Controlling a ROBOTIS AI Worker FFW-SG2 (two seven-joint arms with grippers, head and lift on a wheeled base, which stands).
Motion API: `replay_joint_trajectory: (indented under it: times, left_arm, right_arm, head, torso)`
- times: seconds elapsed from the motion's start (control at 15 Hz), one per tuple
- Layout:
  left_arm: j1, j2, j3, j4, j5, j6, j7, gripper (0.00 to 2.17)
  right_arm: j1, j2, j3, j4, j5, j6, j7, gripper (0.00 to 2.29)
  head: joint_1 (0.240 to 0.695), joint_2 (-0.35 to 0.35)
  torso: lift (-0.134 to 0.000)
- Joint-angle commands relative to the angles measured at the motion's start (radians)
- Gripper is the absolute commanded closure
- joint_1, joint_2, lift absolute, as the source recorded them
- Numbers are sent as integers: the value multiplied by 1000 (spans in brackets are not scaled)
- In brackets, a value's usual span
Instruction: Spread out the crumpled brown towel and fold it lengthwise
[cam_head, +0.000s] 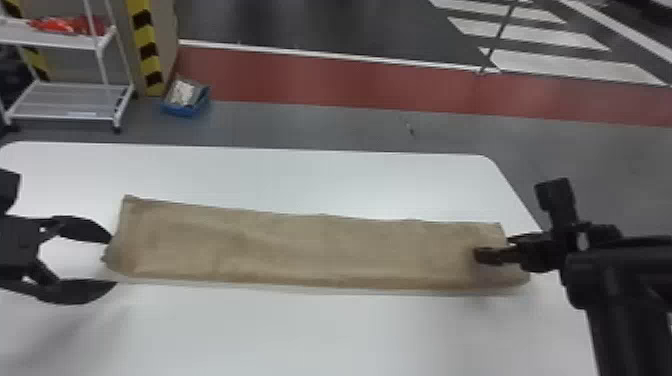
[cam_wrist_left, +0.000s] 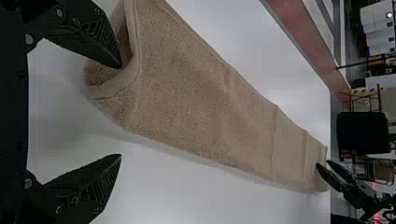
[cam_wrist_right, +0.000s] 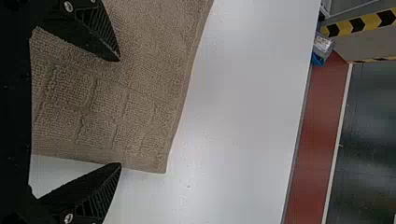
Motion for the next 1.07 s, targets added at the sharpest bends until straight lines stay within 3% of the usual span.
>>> replay_joint_trajectory:
  times: [0.0,0.27,0.67,0.73,0.87,1.0]
  left_arm:
    - [-11,-1,-1,6,0,-1,-27,542]
    - [-18,-1,-1,6,-1,-7,-63,1669]
    - [-21,-4,-27,5,-41,55,26,1781]
    - [-32,-6,-31,2,-75,125,37,2098]
    - [-66,3,-53,-6,-150,282,39,2142]
    - [-87,10,-61,-14,-210,358,-10,2138]
  right_arm:
    - [-1,0,-1,0,0,0,0,83]
    - [-4,0,-1,1,-1,0,0,83]
    - [-1,1,-3,1,-11,3,2,83]
    - [-1,1,-4,-2,-12,3,3,83]
    - [8,3,-4,-14,-20,6,6,83]
    - [11,6,-4,-23,-21,6,8,83]
  head:
    - [695,-218]
    - [695,-226]
    - [695,-219]
    - [695,-218]
    - [695,-208]
    - [695,-192]
  torso:
    - [-124]
    - [-124]
    - [-124]
    - [-124]
    - [-124]
    - [-124]
